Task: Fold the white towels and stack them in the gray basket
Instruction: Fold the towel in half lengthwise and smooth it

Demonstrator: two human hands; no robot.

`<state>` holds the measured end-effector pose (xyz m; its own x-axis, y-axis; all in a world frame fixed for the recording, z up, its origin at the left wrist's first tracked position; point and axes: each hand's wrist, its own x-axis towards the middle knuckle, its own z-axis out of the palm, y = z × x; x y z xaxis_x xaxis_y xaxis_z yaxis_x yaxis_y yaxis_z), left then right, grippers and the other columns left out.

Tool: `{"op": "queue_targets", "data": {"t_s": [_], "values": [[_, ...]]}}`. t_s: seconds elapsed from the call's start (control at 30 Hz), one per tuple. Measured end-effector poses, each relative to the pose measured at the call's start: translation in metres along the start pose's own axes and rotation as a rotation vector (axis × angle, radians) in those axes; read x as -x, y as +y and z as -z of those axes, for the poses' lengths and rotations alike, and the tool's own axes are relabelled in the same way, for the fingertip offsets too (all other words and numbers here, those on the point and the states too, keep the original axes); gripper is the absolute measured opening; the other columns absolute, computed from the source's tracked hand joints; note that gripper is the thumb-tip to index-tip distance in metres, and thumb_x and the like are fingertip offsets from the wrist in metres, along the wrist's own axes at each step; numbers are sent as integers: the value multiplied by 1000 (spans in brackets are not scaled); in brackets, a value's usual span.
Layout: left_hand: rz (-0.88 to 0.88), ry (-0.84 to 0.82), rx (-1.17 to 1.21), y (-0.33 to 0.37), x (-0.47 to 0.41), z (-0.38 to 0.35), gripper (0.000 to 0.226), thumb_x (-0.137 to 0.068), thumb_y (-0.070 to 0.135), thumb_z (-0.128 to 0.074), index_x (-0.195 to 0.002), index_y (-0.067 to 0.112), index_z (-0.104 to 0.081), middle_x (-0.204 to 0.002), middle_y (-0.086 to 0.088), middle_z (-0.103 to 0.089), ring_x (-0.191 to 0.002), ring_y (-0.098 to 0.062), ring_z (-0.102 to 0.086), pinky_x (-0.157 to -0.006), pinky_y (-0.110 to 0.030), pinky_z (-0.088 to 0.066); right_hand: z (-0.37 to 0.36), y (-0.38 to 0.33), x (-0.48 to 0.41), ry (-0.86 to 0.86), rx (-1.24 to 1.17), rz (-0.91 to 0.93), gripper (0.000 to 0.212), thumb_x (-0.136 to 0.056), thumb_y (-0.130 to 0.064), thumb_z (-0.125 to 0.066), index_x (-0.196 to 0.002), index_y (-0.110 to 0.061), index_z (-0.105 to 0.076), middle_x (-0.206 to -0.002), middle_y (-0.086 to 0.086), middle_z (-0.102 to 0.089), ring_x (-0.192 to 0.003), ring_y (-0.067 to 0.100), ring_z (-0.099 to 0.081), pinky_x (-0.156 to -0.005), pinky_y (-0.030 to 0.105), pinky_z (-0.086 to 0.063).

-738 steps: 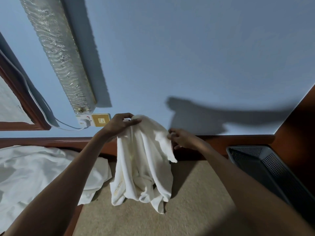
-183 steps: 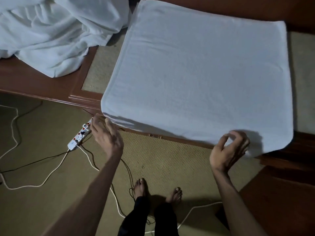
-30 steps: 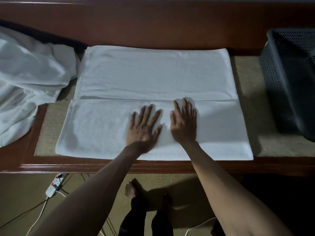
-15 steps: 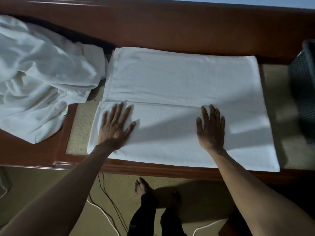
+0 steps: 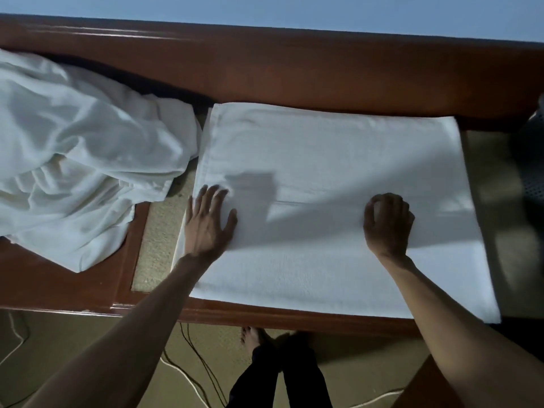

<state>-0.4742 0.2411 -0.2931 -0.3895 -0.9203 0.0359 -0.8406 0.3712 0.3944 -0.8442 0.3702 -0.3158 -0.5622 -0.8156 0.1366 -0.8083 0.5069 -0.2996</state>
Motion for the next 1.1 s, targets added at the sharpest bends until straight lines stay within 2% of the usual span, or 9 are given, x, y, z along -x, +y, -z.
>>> {"op": "queue_targets", "data": {"t_s": [0.07, 0.17, 0.33, 0.43, 0.6, 0.67, 0.77, 0.93, 1.1], "values": [[-47, 70, 76, 21, -35, -3, 45, -103, 35, -48, -141, 11, -52, -148, -12, -51, -143, -32, -41, -118, -50, -33, 1, -2, -29, -34, -57, 20, 22, -96, -19, -48, -113, -8, -58, -120, 13, -55, -111, 37, -50, -89, 47, -43], [-74, 43, 103, 50, -95, -11, 47, -103, 35, -48, -142, 8, -52, -145, -12, -53, -137, -31, -46, -113, -47, -40, 5, -7, -78, -101, -92, 42, 30, -94, -11, -57, -123, -6, -54, -128, 13, -54, -121, 36, -47, -95, 49, -44], [-77, -109, 32, 78, -180, -21, 55, -106, 34, -49, -154, 8, -40, -157, -11, -42, -146, -30, -37, -119, -44, -31, 7, -11, -165, -299, -2, 103, 49, -93, -9, -61, -140, -1, -49, -139, 18, -53, -135, 37, -43, -106, 48, -41], [-76, -211, -76, 84, -218, -27, 60, -108, 35, -45, -160, 9, -27, -166, -9, -27, -153, -29, -23, -123, -46, -23, 12, -12, -210, -425, 55, 138, 57, -97, -9, -60, -149, -1, -39, -153, 18, -40, -143, 34, -36, -114, 46, -35], [-60, -392, -204, 86, -252, -33, 63, -110, 33, -38, -164, 14, -11, -173, -4, -3, -159, -26, -6, -126, -49, -11, 10, 1, -255, -578, 122, 233, 75, -94, -11, -66, -158, -13, -26, -161, 15, -30, -125, 37, -55, -100, 49, -49], [-59, -401, -226, 86, -258, -35, 64, -109, 36, -42, -163, 15, -15, -172, -4, -10, -157, -26, -14, -123, -51, -20, 8, 7, -259, -610, 102, 227, 79, -94, -14, -69, -159, -20, -25, -161, 12, -32, -120, 35, -60, -99, 48, -49], [-81, -333, -284, 88, -261, -31, 64, -104, 38, -55, -158, 19, -29, -161, -6, -33, -144, -29, -35, -105, -51, -38, 12, 13, -265, -546, 124, 235, 71, -89, -27, -78, -148, -13, -43, -148, 11, -49, -125, 33, -56, -103, 45, -45], [-150, -257, -327, 86, -264, -17, 47, -95, 40, -69, -137, 20, -61, -141, -2, -60, -133, -29, -46, -100, -48, -35, 25, 16, -268, -490, 203, 265, 65, -81, -49, -80, -133, -13, -63, -129, 11, -66, -120, 32, -58, -101, 41, -42], [-87, -355, -546, 82, -266, 2, 42, -99, 56, -55, -131, 31, -66, -144, 3, -59, -133, -28, -38, -99, -47, -29, 44, 17, -270, -571, 376, 185, 69, -88, -67, -62, -137, -18, -61, -134, 10, -65, -128, 31, -54, -111, 41, -32]]}}
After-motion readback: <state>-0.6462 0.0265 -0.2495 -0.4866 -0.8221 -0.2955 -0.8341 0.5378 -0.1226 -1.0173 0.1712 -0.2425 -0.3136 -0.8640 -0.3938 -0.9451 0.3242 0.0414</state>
